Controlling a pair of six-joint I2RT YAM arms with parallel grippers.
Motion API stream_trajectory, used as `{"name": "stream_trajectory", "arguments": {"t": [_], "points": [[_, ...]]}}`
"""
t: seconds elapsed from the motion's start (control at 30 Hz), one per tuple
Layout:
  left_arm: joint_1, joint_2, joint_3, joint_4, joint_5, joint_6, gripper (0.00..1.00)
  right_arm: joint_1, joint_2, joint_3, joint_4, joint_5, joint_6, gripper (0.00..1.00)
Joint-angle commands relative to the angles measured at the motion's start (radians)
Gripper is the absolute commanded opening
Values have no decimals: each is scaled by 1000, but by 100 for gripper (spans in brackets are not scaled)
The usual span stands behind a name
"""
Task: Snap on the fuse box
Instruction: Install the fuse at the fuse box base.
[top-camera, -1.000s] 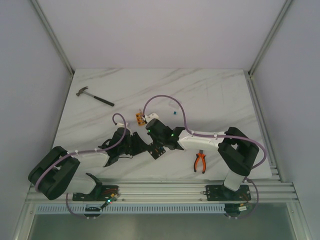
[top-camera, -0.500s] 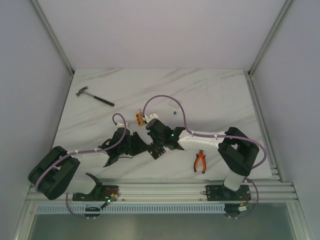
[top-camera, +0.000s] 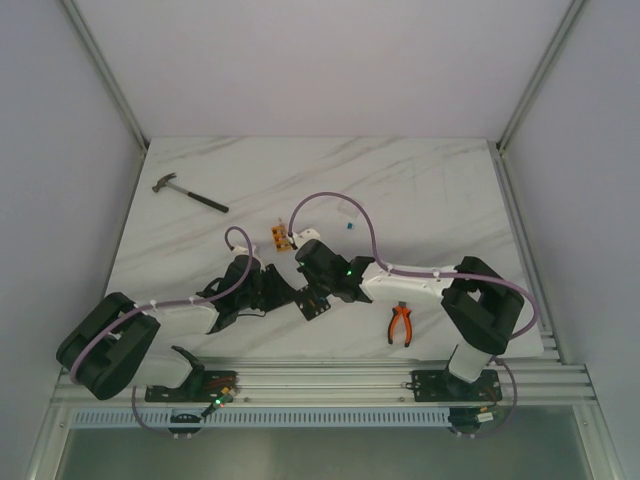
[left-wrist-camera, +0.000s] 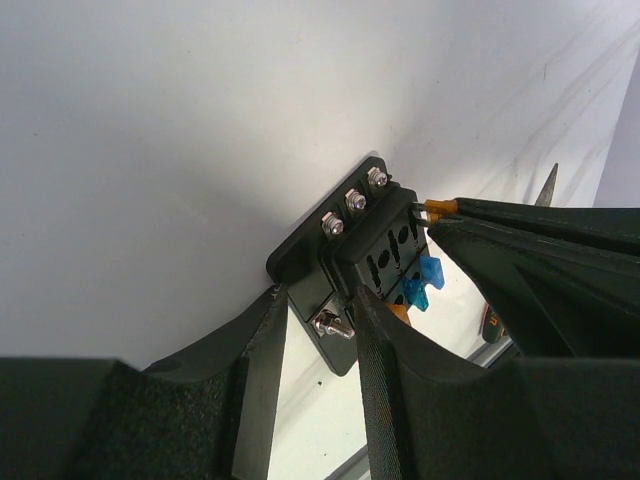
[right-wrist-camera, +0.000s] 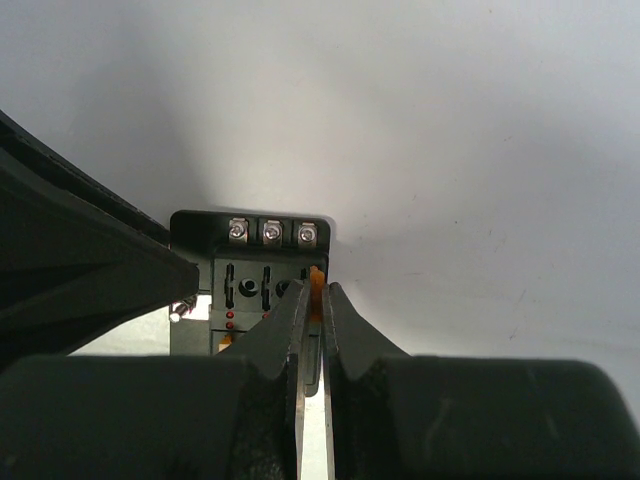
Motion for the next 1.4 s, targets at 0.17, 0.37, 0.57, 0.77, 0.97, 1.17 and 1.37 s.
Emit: {"name": "stream_trajectory", "arguments": {"t": [0.17, 0.37, 0.57, 0.77, 0.97, 1.17, 1.37], "points": [[4, -7, 3, -25, 2, -7, 43, 9, -43, -26, 29, 14, 9, 0], [4, -8, 1, -25, 3, -8, 42, 8, -51, -34, 38, 10, 11, 0], [3, -8, 1, -25, 2, -7, 42, 9, -30, -31, 42, -23, 13, 0], [2, -9, 0, -25, 3, -8, 42, 9, -9, -30, 39, -10, 22, 0], [4, -8, 0, -24, 2, -9, 42, 9, 5, -29, 29, 23, 27, 0], [4, -8, 1, -24, 2, -9, 42, 9, 21, -25, 29, 27, 34, 0], [3, -6, 3, -24, 2, -8, 42, 8, 39, -21, 25, -7, 21, 1]]}}
